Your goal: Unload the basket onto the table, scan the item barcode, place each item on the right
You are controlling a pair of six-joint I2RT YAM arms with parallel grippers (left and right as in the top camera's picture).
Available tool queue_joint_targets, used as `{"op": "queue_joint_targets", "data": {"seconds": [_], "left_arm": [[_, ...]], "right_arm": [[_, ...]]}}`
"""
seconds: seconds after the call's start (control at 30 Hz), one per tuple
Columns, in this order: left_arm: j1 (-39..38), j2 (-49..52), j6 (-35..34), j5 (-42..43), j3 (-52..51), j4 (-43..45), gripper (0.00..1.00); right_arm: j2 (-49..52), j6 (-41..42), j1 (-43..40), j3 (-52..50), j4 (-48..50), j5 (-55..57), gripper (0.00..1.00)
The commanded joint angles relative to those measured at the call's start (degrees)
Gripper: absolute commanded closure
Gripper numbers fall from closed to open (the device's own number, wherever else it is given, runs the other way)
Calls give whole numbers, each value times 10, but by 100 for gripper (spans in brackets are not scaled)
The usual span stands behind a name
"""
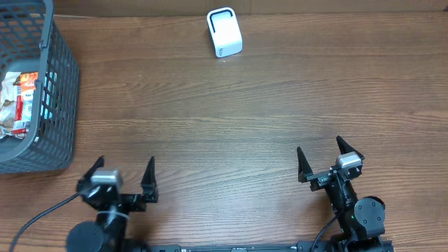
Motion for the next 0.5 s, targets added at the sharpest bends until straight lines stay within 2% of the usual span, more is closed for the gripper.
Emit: {"op": "queue_joint_targets", "data": {"seconds": [0.0,0.13,0.27,0.47], "left_arm": [[0,56,-33,27,92,-35,0],[0,150,-33,42,207,-88,0],[0,273,-33,47,359,-177,0],[0,504,9,42,672,-423,0]], "right_arm": [[-7,2,-2,-6,2,4,0],[-7,2,-2,-6,2,4,0],[-7,2,-2,-6,2,4,0],[-7,2,-2,-6,2,4,0]]}}
